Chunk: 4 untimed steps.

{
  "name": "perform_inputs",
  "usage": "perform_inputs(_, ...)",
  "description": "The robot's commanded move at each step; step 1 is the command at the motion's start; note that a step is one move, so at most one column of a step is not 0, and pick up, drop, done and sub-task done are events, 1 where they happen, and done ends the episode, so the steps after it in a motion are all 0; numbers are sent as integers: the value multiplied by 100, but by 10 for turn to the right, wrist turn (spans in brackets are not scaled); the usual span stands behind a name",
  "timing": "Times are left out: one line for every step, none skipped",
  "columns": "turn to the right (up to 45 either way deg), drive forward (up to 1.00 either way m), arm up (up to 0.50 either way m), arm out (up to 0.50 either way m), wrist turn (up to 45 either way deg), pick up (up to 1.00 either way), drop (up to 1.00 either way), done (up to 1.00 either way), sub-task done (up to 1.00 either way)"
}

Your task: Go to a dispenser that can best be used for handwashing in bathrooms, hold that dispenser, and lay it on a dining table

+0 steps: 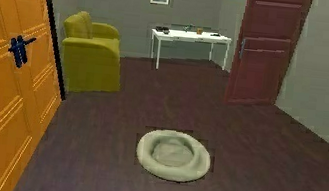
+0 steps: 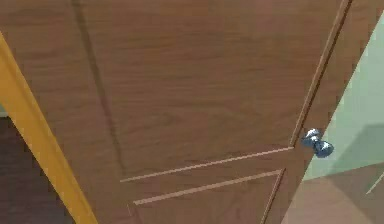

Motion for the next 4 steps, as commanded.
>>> perform_inputs(-120, 0, 0, 0, 0, 0, 0, 0, 0)
perform_inputs(0, 45, 0, 0, 0, 0, 0, 0, 0)
perform_inputs(450, 0, 0, 0, 0, 0, 0, 0, 0)
perform_inputs(240, 0, 0, 0, 0, 0, 0, 0, 0)
